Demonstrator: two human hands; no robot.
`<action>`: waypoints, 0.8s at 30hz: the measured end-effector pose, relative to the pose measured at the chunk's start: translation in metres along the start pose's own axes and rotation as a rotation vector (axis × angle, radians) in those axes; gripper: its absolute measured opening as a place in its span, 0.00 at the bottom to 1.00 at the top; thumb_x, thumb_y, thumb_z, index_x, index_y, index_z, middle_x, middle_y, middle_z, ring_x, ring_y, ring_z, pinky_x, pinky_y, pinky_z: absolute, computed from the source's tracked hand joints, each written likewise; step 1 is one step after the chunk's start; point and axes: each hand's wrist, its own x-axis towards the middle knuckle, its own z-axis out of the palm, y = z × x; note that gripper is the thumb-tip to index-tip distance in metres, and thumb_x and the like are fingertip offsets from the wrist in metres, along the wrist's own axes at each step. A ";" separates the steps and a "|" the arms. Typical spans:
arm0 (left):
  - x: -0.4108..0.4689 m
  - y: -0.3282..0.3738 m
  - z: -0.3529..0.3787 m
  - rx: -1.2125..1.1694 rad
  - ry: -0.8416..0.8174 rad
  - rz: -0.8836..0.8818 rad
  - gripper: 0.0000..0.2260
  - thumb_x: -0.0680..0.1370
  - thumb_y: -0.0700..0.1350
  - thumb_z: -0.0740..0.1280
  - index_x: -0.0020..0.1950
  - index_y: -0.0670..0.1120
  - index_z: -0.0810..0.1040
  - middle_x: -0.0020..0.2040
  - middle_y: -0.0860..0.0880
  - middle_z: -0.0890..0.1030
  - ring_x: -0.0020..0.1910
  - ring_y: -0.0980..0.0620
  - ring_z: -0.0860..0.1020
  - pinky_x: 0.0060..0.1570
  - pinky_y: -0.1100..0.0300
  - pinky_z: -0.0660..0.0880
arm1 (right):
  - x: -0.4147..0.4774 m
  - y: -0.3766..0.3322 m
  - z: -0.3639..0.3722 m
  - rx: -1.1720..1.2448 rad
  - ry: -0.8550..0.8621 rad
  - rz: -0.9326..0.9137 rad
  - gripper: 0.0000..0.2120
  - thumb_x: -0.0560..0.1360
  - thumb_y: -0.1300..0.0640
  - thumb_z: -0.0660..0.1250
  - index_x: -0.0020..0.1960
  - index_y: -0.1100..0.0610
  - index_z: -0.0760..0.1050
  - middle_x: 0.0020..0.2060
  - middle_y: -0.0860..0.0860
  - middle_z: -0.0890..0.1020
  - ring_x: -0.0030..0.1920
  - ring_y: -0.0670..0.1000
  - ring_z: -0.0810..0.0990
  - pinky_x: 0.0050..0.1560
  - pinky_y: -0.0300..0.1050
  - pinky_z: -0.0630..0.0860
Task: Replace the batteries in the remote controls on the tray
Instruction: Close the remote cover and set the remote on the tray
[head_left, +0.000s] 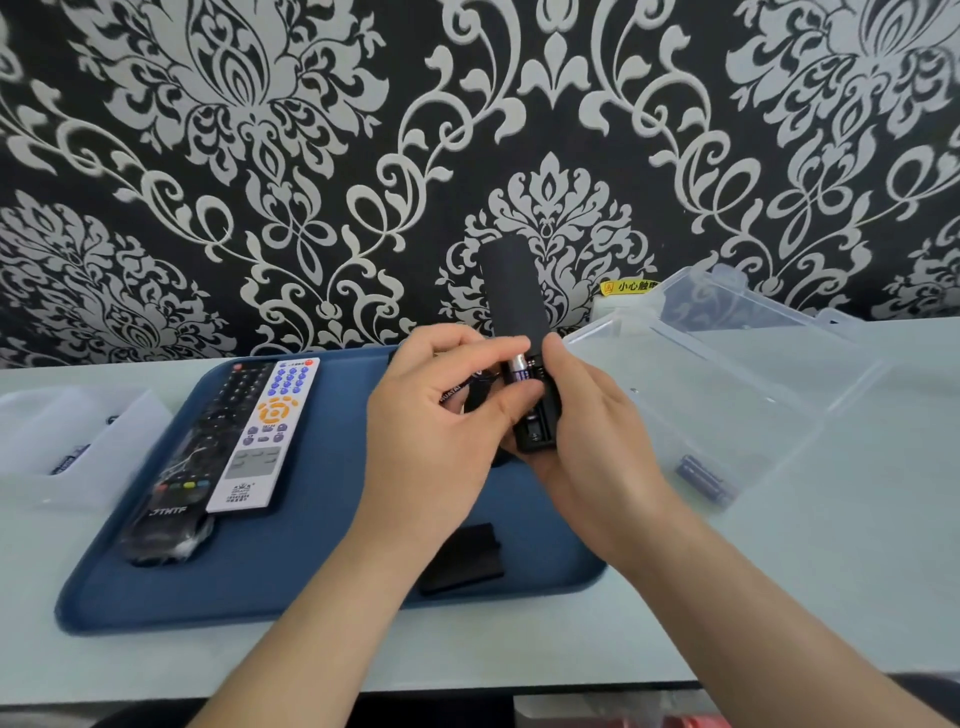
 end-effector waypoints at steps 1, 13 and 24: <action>0.000 -0.002 0.000 0.032 -0.022 0.025 0.14 0.68 0.41 0.77 0.49 0.58 0.83 0.47 0.58 0.77 0.45 0.64 0.76 0.40 0.73 0.70 | 0.000 -0.002 -0.001 0.011 0.013 -0.001 0.20 0.84 0.51 0.56 0.46 0.64 0.79 0.41 0.60 0.84 0.45 0.55 0.82 0.48 0.53 0.75; -0.005 -0.025 0.002 0.613 0.002 0.590 0.11 0.80 0.48 0.64 0.59 0.49 0.83 0.48 0.51 0.81 0.41 0.49 0.73 0.33 0.53 0.74 | -0.001 -0.014 -0.007 0.089 0.034 0.043 0.20 0.84 0.54 0.56 0.42 0.59 0.81 0.37 0.54 0.86 0.39 0.51 0.85 0.41 0.45 0.81; 0.000 -0.026 -0.008 0.207 -0.148 0.206 0.13 0.81 0.47 0.58 0.61 0.50 0.80 0.48 0.55 0.81 0.46 0.58 0.77 0.49 0.64 0.72 | 0.008 -0.027 -0.030 -0.251 -0.332 0.037 0.14 0.80 0.73 0.56 0.63 0.65 0.72 0.45 0.58 0.79 0.43 0.53 0.77 0.44 0.41 0.78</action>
